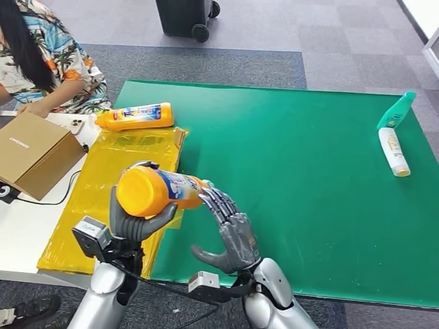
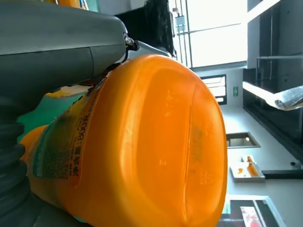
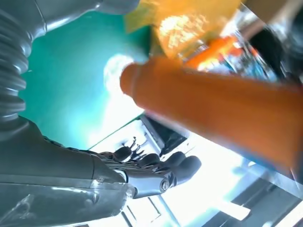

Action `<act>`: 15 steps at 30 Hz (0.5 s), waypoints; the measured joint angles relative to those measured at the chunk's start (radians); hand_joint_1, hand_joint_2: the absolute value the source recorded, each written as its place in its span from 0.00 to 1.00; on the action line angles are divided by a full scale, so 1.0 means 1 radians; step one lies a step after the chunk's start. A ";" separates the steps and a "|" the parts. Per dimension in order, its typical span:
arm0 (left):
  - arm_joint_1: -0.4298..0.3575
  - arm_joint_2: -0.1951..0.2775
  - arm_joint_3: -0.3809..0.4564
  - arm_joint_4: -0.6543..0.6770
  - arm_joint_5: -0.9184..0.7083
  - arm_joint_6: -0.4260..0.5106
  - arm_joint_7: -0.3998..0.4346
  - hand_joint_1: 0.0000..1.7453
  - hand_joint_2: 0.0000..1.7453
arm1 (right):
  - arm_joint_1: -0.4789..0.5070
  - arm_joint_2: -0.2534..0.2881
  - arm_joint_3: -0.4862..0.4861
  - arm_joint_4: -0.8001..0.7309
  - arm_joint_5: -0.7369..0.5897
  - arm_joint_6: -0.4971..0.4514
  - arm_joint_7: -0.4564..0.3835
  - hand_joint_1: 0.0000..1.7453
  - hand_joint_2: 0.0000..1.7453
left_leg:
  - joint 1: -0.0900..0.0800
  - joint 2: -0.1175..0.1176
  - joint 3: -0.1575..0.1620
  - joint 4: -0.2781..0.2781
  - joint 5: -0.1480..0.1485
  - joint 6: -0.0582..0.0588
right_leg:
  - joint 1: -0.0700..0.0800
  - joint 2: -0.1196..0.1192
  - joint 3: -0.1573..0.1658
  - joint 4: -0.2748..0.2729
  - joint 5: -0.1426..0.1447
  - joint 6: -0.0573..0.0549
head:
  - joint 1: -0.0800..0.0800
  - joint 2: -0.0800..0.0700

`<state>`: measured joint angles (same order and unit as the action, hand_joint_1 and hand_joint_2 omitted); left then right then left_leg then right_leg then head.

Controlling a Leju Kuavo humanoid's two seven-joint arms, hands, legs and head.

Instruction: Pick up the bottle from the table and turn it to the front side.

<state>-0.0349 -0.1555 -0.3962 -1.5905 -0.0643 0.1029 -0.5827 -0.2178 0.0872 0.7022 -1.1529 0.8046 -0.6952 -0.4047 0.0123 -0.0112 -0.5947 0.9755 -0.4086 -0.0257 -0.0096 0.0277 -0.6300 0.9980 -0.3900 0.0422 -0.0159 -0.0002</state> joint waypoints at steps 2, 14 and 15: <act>-0.007 0.013 -0.001 -0.001 -0.050 0.040 0.019 1.00 1.00 | 0.016 0.012 -0.023 -0.035 -0.032 -0.002 -0.024 0.00 1.00 | 0.000 0.000 0.000 0.000 0.000 0.000 | 0.000 0.000 0.000 0.000 0.000 0.000 | 0.000 0.000; -0.107 0.245 -0.027 0.015 -0.477 -0.031 0.323 1.00 1.00 | 0.075 0.049 -0.113 -0.128 -0.076 -0.003 -0.060 0.00 1.00 | 0.000 0.000 0.000 0.000 0.001 -0.001 | 0.001 0.000 0.000 0.000 0.000 -0.001 | 0.000 0.000; -0.115 0.263 -0.028 0.017 -0.495 -0.042 0.337 1.00 1.00 | 0.078 0.049 -0.116 -0.131 -0.075 -0.003 -0.060 0.00 1.00 | 0.000 0.000 0.001 0.000 0.001 -0.001 | 0.001 0.000 0.000 0.001 0.000 -0.001 | 0.000 0.000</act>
<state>-0.1502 0.1076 -0.4244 -1.5737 -0.5594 0.0613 -0.2462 -0.1403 0.1365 0.5859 -1.2835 0.7299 -0.6985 -0.4650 0.0126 -0.0111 -0.5941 0.9755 -0.4081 -0.0263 -0.0090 0.0278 -0.6298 0.9985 -0.3899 0.0416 -0.0159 -0.0003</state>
